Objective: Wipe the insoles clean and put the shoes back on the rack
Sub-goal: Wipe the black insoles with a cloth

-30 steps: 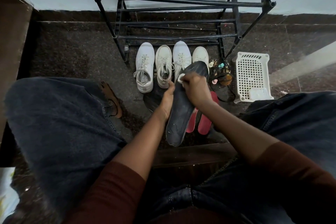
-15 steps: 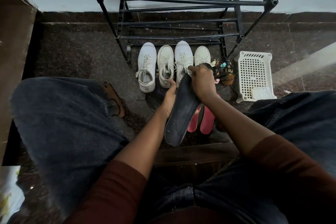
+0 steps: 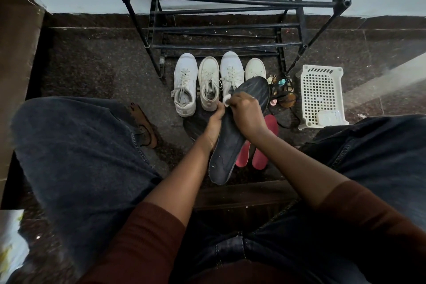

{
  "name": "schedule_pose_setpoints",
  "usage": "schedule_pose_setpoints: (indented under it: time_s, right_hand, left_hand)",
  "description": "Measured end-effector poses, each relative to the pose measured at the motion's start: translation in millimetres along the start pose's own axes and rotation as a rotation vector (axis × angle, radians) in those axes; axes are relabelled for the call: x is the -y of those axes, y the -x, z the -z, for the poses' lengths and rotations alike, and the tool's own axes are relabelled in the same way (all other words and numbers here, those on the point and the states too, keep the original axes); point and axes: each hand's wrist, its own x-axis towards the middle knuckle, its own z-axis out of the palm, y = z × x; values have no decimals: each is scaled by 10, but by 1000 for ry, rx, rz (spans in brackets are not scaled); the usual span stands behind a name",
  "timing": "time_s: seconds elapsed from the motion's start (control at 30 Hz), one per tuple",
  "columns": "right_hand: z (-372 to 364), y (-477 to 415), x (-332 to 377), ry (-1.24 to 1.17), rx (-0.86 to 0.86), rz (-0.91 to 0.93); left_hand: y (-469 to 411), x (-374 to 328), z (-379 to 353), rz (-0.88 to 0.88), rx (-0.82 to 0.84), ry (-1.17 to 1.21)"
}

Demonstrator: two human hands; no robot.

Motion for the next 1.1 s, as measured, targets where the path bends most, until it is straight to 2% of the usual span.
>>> schedule_pose_setpoints:
  time_s: [0.1, 0.23, 0.37, 0.5, 0.57, 0.67, 0.87, 0.97, 1.1]
  right_hand:
    - [30, -193, -88, 50, -39, -78]
    - [38, -296, -170, 52, -60, -233]
    - [-14, -108, 5, -18, -19, -108]
    - [-38, 144, 133, -62, 25, 54]
    - [-8, 113, 84, -50, 15, 50]
    - [60, -75, -50, 18, -4, -18]
    - [172, -343, -264, 79, -77, -253]
    - [132, -239, -155, 63, -20, -152]
    - [18, 133, 71, -4, 57, 19]
  left_hand:
    - [6, 1, -19, 110, 14, 41]
    - [11, 18, 52, 109, 102, 64]
    - [-8, 0, 72, 155, 40, 129]
    - [37, -40, 41, 25, 56, -87]
    - [60, -26, -2, 41, 50, 76]
    - [71, -13, -36, 85, 111, 169]
    - [53, -12, 11, 142, 149, 167]
    - [25, -15, 44, 123, 86, 219]
    - [-42, -11, 82, 52, 90, 318]
